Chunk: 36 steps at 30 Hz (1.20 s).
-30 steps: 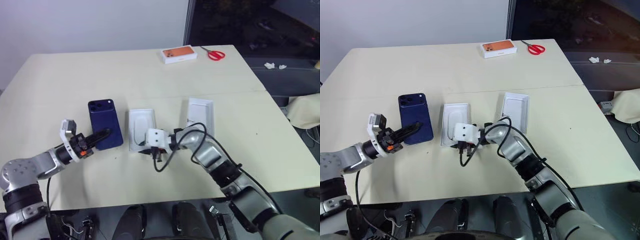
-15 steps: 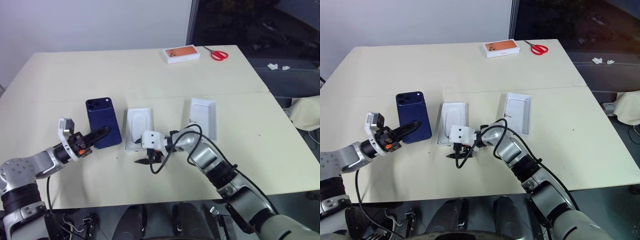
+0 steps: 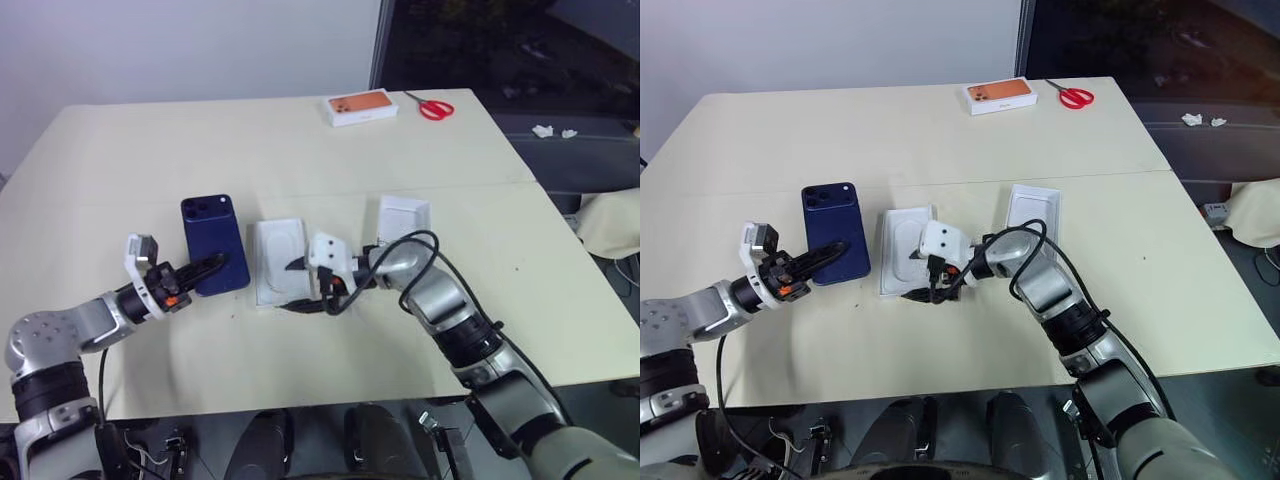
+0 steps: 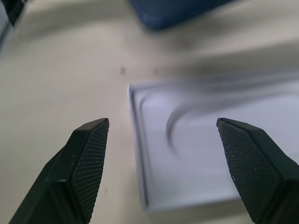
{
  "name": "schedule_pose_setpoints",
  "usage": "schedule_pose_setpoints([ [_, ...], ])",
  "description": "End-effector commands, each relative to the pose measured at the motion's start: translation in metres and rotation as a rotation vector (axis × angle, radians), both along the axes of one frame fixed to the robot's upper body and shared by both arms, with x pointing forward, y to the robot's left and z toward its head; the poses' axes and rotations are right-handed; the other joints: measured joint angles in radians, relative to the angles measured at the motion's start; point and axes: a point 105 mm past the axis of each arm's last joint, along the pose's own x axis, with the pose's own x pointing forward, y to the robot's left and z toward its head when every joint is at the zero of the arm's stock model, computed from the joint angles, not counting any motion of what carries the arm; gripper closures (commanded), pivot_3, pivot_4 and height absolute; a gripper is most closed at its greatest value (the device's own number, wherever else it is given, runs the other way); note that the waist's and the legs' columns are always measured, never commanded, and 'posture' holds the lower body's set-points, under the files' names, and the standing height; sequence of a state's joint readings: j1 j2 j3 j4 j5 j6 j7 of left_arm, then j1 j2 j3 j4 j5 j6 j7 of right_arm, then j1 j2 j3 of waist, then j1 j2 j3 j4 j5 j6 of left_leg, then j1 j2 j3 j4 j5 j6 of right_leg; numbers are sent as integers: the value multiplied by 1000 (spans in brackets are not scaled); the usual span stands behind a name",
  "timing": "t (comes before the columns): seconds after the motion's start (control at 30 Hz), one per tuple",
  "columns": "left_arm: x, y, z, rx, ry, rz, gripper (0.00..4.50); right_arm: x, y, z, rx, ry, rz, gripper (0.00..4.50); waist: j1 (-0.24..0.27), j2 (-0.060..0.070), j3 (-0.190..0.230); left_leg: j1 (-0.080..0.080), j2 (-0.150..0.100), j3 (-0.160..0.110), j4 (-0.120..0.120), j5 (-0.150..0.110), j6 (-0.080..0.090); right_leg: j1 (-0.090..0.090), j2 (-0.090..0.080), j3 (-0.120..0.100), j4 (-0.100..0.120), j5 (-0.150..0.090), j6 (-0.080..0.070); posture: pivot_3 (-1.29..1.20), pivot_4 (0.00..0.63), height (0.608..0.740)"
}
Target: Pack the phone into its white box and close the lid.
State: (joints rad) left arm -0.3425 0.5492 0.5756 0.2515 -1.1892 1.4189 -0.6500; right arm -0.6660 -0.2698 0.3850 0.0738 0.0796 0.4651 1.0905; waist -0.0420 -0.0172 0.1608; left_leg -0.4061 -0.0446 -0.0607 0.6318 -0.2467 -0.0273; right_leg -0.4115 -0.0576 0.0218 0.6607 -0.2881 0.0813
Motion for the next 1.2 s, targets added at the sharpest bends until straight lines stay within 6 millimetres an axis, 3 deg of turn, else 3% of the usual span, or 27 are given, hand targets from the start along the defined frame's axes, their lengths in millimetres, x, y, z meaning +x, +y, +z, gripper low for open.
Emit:
schedule_pose_setpoints([
  [0.03, 3, 4, 16, -16, -70, 7, 4500, 12, 7, 18, 65, -34, -46, 886, 0, 0, 0, 0, 0, 0, 0, 0, 0, 0, 0, 0, 0, 0, 0, 0, 150, 740],
  [0.13, 4, 5, 17, -16, -71, 11, 4500, 30, 11, 12, 64, -47, -135, 1800, 1, 0, 0, 0, 0, 0, 0, 0, 0, 0, 0, 0, 0, 0, 0, 0, 150, 740],
  [0.3, 3, 5, 15, -16, -66, 12, 4500, 50, 21, -3, 10, -115, -236, 4389, 0, 0, 0, -1, 0, 0, 0, 0, 0, -2, 0, 0, 0, 0, 0, 0, 150, 740],
  [0.4, 1, 3, 12, -14, -63, 11, 4500, 55, 27, -10, -22, -154, -266, 4456, 0, 0, 0, -2, 0, 0, 0, 1, -1, -2, 0, 0, 0, 0, 0, 0, 150, 740],
  [0.5, -1, 5, 11, -13, -61, 17, 4500, 47, 27, -29, -141, -230, -190, 4456, -3, 0, 0, -2, 0, 0, 0, 0, -1, -2, 0, 0, 1, 0, 0, 0, 150, 740],
  [0.67, -1, 4, 11, -12, -63, 21, 4500, 35, 28, -37, -187, -212, -124, 4456, -2, 0, 0, -1, 0, 0, 1, 0, -1, -2, 0, 0, 1, 0, 0, 0, 150, 740],
  [1.0, 0, 0, 11, -10, -65, 17, 4500, 40, 24, -34, -204, -196, -157, 4456, -2, 0, 0, -1, 0, 0, 0, 0, -1, -2, 0, 0, 1, 0, 0, 0, 150, 740],
  [1.2, 2, -5, 12, -14, -68, 8, 4500, 48, 28, -15, -109, -216, -206, 4456, -1, 0, 0, -1, 0, 0, 1, 0, -1, -2, 0, 0, 1, 0, 0, 0, 150, 740],
])
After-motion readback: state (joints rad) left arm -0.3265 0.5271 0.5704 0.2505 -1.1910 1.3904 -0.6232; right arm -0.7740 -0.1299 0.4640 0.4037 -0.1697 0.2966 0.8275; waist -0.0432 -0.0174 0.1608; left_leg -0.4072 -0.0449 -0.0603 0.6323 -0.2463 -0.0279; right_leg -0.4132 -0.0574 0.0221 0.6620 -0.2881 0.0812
